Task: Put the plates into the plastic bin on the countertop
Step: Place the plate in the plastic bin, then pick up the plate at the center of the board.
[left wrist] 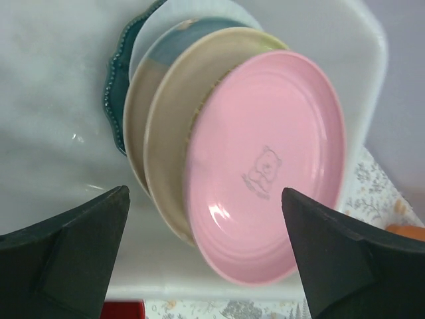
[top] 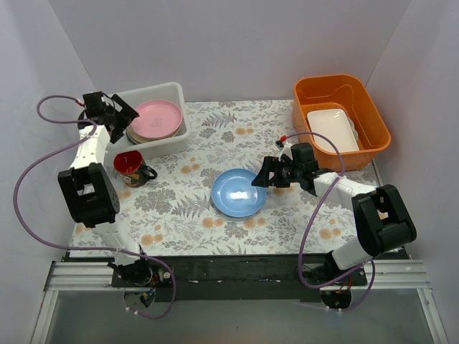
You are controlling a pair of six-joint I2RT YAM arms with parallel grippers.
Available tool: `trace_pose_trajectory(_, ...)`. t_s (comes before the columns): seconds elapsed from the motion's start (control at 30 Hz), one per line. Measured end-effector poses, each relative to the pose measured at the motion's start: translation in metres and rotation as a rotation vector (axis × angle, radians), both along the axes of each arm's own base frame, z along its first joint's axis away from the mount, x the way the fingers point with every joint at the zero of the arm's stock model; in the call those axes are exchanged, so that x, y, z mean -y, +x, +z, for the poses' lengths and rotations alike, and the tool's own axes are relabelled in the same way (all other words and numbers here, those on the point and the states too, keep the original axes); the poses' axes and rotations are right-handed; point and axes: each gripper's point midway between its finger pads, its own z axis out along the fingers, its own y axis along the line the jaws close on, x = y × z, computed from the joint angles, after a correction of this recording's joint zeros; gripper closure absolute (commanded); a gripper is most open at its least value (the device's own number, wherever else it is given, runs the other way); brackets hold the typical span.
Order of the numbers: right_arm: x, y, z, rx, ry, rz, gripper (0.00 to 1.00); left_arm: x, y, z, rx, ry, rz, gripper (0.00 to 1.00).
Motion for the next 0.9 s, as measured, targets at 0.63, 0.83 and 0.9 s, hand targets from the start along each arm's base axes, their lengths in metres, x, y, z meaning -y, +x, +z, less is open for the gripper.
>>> trace_pose_trajectory(0.63, -0.001, -0.001, -0.001, -0.007, 0.006, 0.008, 0.12, 0.185, -0.073, 0.051, 0.172, -0.089, -0.5, 0.03)
trace_pose_trajectory(0.83, -0.001, -0.002, -0.001, -0.007, 0.005, 0.008, 0.12, 0.235, -0.111, 0.007, 0.061, -0.11, -0.644, 0.09)
trace_pose_trajectory(0.9, -0.001, -0.002, -0.001, -0.007, 0.005, 0.009, 0.12, 0.246, -0.121, -0.005, 0.031, -0.108, -0.674, 0.13)
